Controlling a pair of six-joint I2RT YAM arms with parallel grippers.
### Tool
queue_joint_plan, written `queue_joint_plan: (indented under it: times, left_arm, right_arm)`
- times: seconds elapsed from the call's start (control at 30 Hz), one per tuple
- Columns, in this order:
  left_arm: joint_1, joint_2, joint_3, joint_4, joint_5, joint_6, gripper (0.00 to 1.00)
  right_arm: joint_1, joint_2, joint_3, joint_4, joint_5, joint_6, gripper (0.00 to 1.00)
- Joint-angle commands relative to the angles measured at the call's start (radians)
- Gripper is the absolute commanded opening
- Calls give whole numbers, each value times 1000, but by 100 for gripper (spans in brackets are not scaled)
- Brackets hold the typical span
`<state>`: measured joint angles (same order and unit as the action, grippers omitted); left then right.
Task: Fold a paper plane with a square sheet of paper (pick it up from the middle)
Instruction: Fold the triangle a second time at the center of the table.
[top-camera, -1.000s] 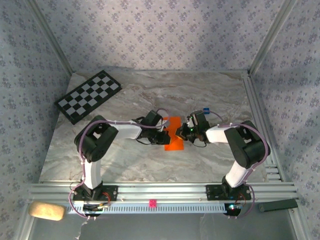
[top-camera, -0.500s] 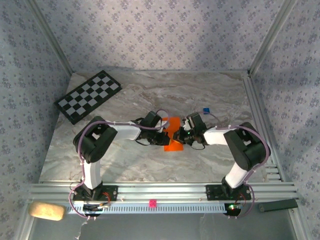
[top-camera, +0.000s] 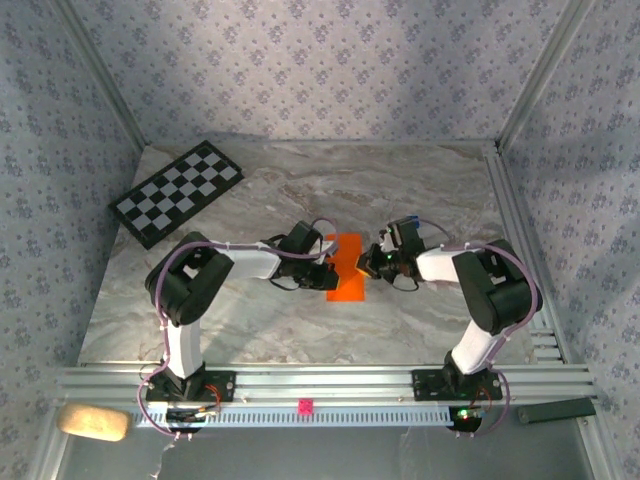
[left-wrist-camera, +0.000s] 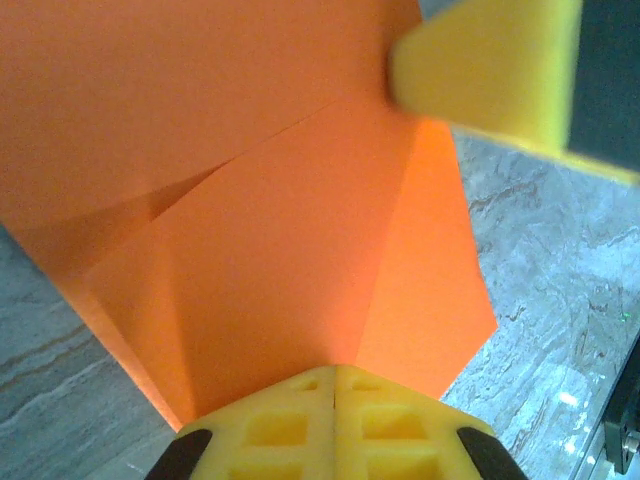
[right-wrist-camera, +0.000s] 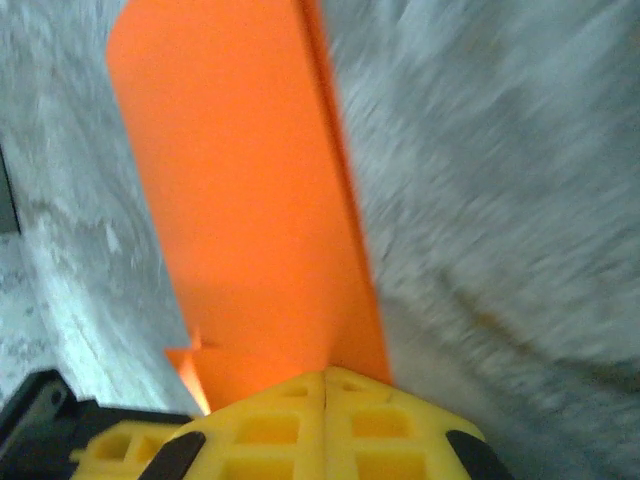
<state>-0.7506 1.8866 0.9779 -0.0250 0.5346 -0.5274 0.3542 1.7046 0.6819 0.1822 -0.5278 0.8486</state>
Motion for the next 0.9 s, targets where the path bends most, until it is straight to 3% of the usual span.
queue_joint_plan:
  times: [0.0,0.27,0.57,0.77,0.87]
  left_arm:
    - [16,8,-45,-141,-63,32,0]
    - [21,3,-32,-146,-53,46,0]
    - [22,5,-12,-167,-50,67,0]
    - [25,-18,14,-171,-19,60,4]
    - [29,-43,45,-156,6,17,8]
  right_arm:
    - [-51,34,26,-78,131,2,0]
    - [-4,-50,13,9,42,-17,0]
    - [34,38,-23,130,-46,41,0]
    - [34,51,-26,-47,100,0,0]
    - [34,57,-41,-54,106,-10,0]
